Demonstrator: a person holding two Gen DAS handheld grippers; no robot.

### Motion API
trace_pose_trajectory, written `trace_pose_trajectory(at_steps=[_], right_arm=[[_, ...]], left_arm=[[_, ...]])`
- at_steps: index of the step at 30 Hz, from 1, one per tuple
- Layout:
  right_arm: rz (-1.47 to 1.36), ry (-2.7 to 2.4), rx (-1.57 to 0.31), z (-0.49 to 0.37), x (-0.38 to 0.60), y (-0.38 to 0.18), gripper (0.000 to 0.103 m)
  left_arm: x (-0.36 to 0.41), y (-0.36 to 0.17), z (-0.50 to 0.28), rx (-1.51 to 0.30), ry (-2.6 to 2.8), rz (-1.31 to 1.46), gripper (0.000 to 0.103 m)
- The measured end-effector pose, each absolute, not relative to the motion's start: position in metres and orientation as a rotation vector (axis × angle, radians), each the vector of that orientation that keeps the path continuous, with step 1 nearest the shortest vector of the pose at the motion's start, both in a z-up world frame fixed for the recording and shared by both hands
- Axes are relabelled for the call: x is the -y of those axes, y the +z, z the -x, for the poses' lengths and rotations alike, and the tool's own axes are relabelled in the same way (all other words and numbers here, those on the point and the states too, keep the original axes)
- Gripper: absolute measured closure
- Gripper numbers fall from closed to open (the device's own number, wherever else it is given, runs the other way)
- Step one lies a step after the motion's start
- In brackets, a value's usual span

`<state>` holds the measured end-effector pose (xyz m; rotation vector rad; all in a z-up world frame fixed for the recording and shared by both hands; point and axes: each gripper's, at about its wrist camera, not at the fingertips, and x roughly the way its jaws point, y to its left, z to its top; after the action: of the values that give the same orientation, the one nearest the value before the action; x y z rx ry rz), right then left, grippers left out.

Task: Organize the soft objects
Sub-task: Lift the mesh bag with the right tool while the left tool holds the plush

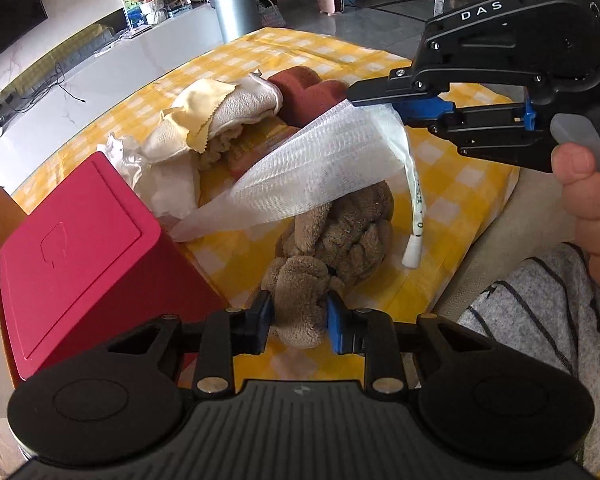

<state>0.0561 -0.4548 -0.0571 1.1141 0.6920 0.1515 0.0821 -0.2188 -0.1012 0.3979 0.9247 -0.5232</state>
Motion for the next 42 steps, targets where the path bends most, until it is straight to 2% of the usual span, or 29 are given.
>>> trace_pose_trajectory(at_steps=[2, 5, 7, 9, 12, 13, 14, 15, 16, 17, 21, 22, 27, 28, 29, 31, 34, 42], right_arm=[[-1.122, 0.148, -0.665, -0.054, 0.457, -0.055, 0.092], [-1.162, 0.158, -0.622, -0.047, 0.465, -0.053, 0.092], [-1.16, 0.145, -0.608, -0.044, 0.468, -0.051, 0.092], [-1.142, 0.121, -0.619, -0.044, 0.468, -0.051, 0.092], [-1.093, 0.1, -0.686, -0.05, 0.463, -0.053, 0.091], [-1.068, 0.085, -0.726, -0.053, 0.46, -0.055, 0.088], [-1.037, 0.062, -0.764, -0.056, 0.457, -0.056, 0.078], [-1.004, 0.037, -0.804, -0.059, 0.454, -0.058, 0.068], [-0.985, 0.028, -0.832, -0.062, 0.453, -0.058, 0.047], [-0.986, 0.039, -0.847, -0.063, 0.453, -0.061, 0.04], [-0.971, 0.109, -0.885, -0.064, 0.448, -0.064, 0.037], [-0.936, 0.097, -0.896, -0.065, 0.443, -0.062, 0.037], [-0.82, 0.061, -0.859, -0.065, 0.43, -0.053, 0.066], [-0.822, 0.064, -0.839, -0.064, 0.432, -0.051, 0.08], [-0.835, 0.077, -0.824, -0.062, 0.434, -0.051, 0.09], [-0.87, 0.115, -0.791, -0.059, 0.438, -0.05, 0.097], [-0.94, 0.175, -0.718, -0.054, 0.443, -0.046, 0.101], [-1.216, 0.308, -0.459, -0.034, 0.473, -0.039, 0.102]], left_arm=[[0.219, -0.103, -0.08, -0.925, -0.53, -0.407, 0.067], [0.223, -0.104, -0.08, -0.905, -0.524, -0.433, 0.052], [0.228, -0.107, -0.079, -0.895, -0.536, -0.457, 0.047], [0.236, -0.113, -0.079, -0.891, -0.554, -0.491, 0.037], [0.248, -0.122, -0.08, -0.873, -0.549, -0.541, 0.029], [0.251, -0.124, -0.08, -0.869, -0.551, -0.552, 0.029], [0.254, -0.127, -0.081, -0.868, -0.559, -0.555, 0.031], [0.255, -0.129, -0.082, -0.874, -0.571, -0.546, 0.043], [0.255, -0.13, -0.083, -0.882, -0.57, -0.534, 0.046], [0.255, -0.13, -0.084, -0.886, -0.566, -0.523, 0.05], [0.253, -0.13, -0.082, -0.884, -0.571, -0.516, 0.052], [0.253, -0.131, -0.081, -0.882, -0.573, -0.52, 0.052], [0.254, -0.132, -0.077, -0.871, -0.569, -0.538, 0.053], [0.253, -0.132, -0.076, -0.869, -0.571, -0.538, 0.053], [0.252, -0.132, -0.076, -0.867, -0.571, -0.536, 0.053], [0.251, -0.132, -0.075, -0.866, -0.573, -0.53, 0.053], [0.248, -0.132, -0.075, -0.869, -0.573, -0.515, 0.053], [0.234, -0.12, -0.074, -0.877, -0.553, -0.419, 0.057]])
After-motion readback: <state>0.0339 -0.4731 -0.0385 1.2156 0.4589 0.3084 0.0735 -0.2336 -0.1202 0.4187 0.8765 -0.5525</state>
